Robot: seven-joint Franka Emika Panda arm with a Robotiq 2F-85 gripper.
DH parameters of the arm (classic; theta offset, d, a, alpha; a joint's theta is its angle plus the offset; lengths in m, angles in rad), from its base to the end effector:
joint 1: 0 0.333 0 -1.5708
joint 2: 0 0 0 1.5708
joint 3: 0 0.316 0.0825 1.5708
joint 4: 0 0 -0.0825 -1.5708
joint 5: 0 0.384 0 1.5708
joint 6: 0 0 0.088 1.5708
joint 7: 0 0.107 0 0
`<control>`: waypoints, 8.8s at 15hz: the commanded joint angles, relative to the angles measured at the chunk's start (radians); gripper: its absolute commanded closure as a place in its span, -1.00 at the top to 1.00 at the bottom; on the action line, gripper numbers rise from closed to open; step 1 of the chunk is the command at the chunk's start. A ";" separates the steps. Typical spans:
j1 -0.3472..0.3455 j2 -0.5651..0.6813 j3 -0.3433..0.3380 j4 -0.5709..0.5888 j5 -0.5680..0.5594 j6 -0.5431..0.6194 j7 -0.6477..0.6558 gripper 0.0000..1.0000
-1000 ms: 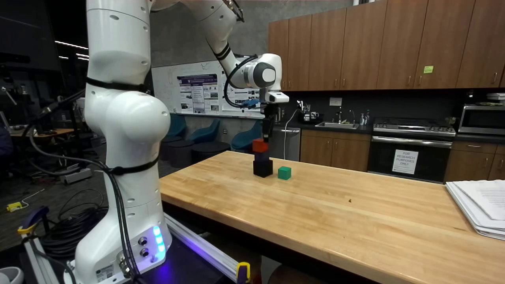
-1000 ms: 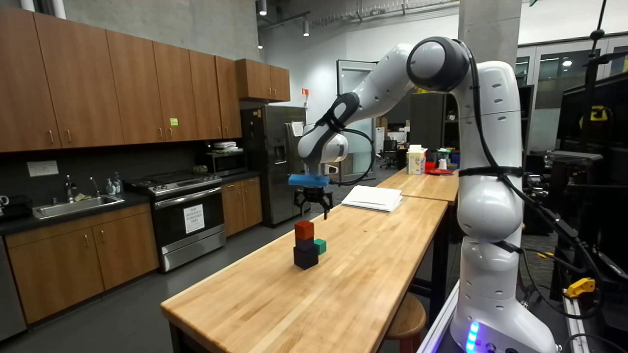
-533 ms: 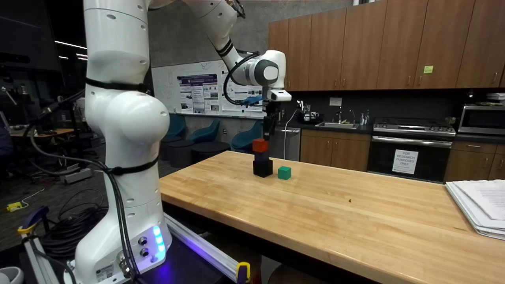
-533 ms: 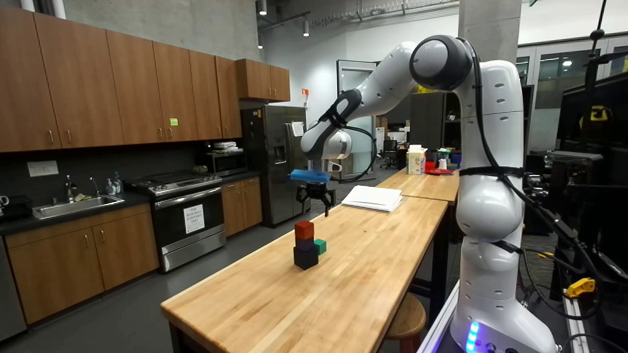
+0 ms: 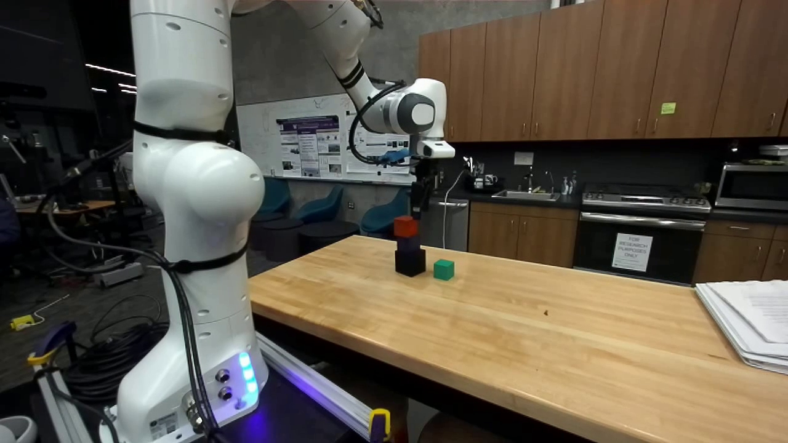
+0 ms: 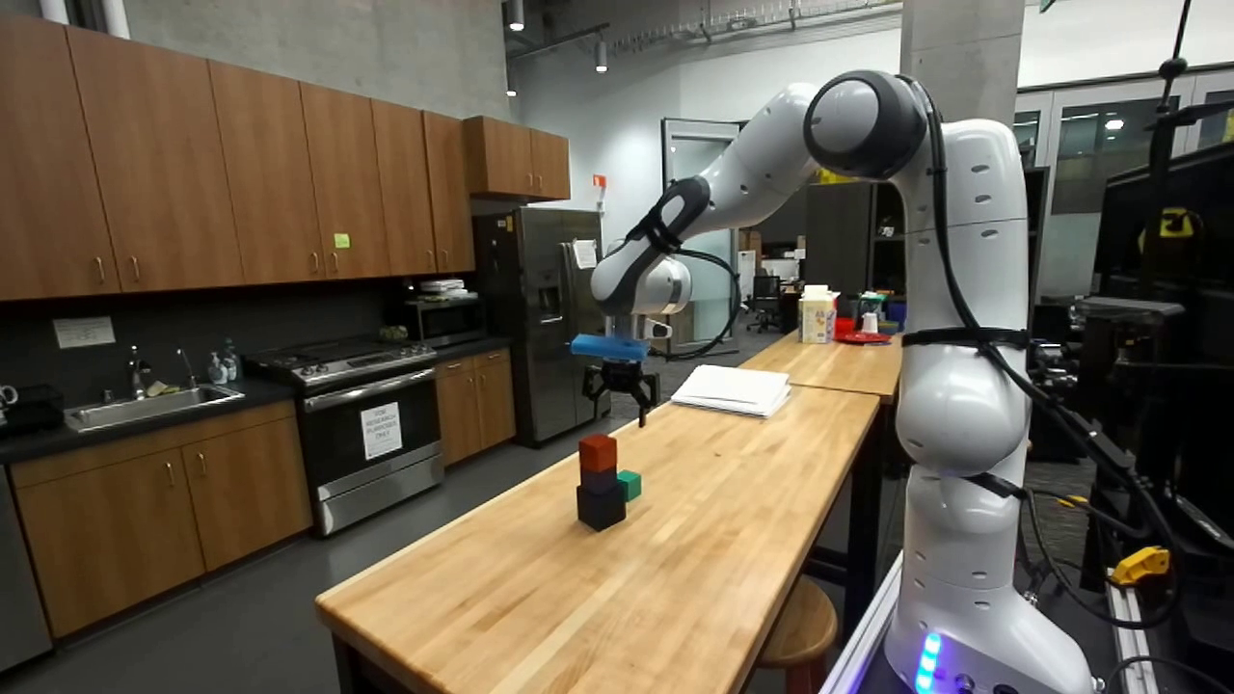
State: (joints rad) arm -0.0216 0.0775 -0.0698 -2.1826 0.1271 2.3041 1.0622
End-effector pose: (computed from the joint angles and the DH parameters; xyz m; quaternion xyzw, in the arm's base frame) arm 0.5462 -0.0472 0.3583 -0.8139 0.5788 0.0016 0.0505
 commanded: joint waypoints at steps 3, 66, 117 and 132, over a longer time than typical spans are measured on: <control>-0.003 0.000 0.003 0.002 -0.001 -0.003 0.000 1.00; -0.012 0.102 -0.060 0.225 -0.090 -0.065 -0.232 -0.52; 0.066 0.049 0.103 0.164 -0.226 -0.195 -1.097 0.53; 0.069 0.016 0.100 0.189 -0.211 -0.215 -0.912 1.00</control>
State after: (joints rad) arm 0.0422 0.1204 0.0343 -1.9990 -0.0849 2.1131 0.0839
